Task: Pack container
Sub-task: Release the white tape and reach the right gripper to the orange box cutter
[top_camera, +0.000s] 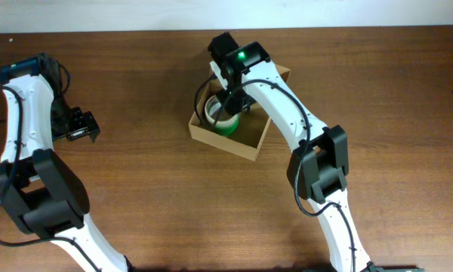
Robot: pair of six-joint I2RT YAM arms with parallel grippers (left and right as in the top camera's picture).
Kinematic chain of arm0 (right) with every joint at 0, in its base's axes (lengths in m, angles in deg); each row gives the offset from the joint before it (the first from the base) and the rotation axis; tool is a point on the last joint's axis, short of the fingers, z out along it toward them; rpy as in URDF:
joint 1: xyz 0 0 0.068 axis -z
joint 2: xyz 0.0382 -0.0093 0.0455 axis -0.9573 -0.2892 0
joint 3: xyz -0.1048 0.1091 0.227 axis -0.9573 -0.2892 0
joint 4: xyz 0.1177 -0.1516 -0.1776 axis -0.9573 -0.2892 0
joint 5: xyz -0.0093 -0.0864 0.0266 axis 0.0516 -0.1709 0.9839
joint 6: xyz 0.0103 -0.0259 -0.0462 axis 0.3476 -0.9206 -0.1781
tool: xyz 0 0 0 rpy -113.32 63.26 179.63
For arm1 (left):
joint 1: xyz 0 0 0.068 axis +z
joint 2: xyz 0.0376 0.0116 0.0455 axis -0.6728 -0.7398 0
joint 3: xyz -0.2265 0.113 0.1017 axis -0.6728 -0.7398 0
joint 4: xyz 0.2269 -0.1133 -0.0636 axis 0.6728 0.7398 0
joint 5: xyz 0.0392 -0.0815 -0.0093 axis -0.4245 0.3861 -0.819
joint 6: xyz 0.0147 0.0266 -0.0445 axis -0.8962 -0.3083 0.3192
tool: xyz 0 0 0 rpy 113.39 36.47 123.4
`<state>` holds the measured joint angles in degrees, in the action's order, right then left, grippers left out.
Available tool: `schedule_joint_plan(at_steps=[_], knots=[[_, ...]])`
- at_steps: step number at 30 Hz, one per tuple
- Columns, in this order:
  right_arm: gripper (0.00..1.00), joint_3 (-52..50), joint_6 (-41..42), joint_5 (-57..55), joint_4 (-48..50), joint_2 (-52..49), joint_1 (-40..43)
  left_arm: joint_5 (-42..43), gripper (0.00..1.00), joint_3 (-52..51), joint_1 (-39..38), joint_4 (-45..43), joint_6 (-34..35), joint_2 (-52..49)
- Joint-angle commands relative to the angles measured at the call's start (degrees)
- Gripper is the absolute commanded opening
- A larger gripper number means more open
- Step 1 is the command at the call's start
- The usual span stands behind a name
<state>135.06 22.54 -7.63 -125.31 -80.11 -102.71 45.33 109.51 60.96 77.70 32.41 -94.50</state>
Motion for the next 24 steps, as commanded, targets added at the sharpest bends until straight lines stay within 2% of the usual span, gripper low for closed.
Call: schedule_joint_plan(at_steps=[1,5,9,13,14,16,20,24], knots=[[0.46,9.64,0.24,-3.23,-1.95,11.04,-1.05,0.42,1.0,-0.24,0.24,0.0,-0.87,-0.15],[0.5,18.23,0.5,-8.48,-5.57,24.02,-1.09,0.42,1.0,-0.24,0.24,0.0,-0.87,-0.15],[0.5,12.92,4.02,-15.32,-5.99,38.84,4.96,0.42,1.0,-0.24,0.24,0.02,-0.87,-0.15],[0.49,-9.7,6.69,-13.11,0.57,54.55,16.85,0.42,1.0,-0.24,0.24,0.0,-0.87,-0.15],[0.5,-21.51,7.89,-11.19,3.04,60.41,20.63,0.42,1.0,-0.24,0.24,0.02,-0.87,-0.15],[0.53,-34.69,9.55,-10.23,4.22,65.59,23.76,0.42,1.0,-0.24,0.24,0.0,-0.87,-0.15],[0.56,-55.78,13.92,-3.45,4.44,67.23,26.16,0.42,1.0,-0.24,0.24,0.02,-0.87,-0.15],[0.59,-69.4,16.74,6.54,14.1,61.48,25.99,0.42,1.0,-0.24,0.24,0.0,-0.87,-0.15]])
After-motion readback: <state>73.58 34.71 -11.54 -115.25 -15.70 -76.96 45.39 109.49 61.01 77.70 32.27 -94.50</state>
